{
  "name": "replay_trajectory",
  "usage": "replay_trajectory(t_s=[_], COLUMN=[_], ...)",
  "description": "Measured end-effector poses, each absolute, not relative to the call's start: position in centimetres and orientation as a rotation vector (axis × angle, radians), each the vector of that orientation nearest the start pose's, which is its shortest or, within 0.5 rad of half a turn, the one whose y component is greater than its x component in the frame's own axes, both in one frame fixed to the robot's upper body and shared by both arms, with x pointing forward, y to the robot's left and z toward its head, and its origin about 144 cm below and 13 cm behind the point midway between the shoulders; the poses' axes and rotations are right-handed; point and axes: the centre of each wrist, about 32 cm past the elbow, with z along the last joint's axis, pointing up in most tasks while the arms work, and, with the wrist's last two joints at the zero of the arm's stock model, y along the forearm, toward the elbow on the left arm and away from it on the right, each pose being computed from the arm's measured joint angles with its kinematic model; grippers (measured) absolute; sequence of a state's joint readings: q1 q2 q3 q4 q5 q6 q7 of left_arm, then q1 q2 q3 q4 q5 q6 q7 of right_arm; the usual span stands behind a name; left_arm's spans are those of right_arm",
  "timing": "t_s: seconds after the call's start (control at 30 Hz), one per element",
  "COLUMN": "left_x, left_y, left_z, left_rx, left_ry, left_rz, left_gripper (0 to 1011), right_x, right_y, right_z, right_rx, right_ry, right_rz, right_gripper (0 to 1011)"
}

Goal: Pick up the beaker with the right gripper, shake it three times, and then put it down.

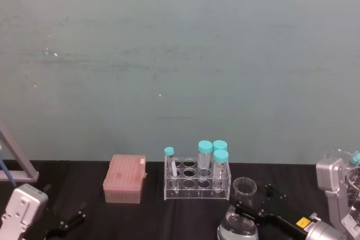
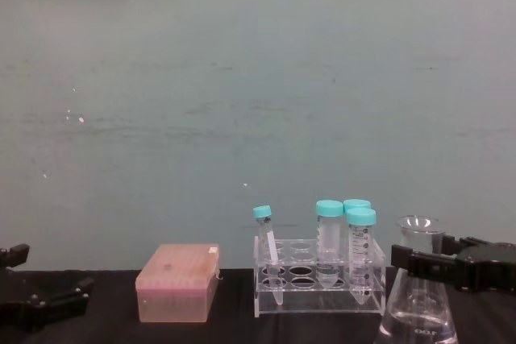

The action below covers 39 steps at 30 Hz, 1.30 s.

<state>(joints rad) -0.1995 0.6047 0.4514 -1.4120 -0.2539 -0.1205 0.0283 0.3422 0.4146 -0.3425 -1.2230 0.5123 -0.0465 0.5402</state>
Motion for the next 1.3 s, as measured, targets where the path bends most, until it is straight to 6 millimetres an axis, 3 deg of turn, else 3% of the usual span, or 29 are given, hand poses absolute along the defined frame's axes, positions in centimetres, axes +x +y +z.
replay_trajectory(t_s=[0.13,1.3], left_x=[48.86,48.86], left_y=[30.97,30.97], left_z=[113.98,113.98], left_rx=[0.304,0.304], left_ry=[-0.285,-0.285], left_rz=[1.248,1.248], left_gripper=[1000,1000], right_x=[54.16,53.48], right_y=[-29.72,-30.34], right_z=[114.85,115.76], right_rx=[-0.024,0.035], right_ry=[0.071,0.041], right_rz=[-0.878,-0.823], right_gripper=[1003,1003])
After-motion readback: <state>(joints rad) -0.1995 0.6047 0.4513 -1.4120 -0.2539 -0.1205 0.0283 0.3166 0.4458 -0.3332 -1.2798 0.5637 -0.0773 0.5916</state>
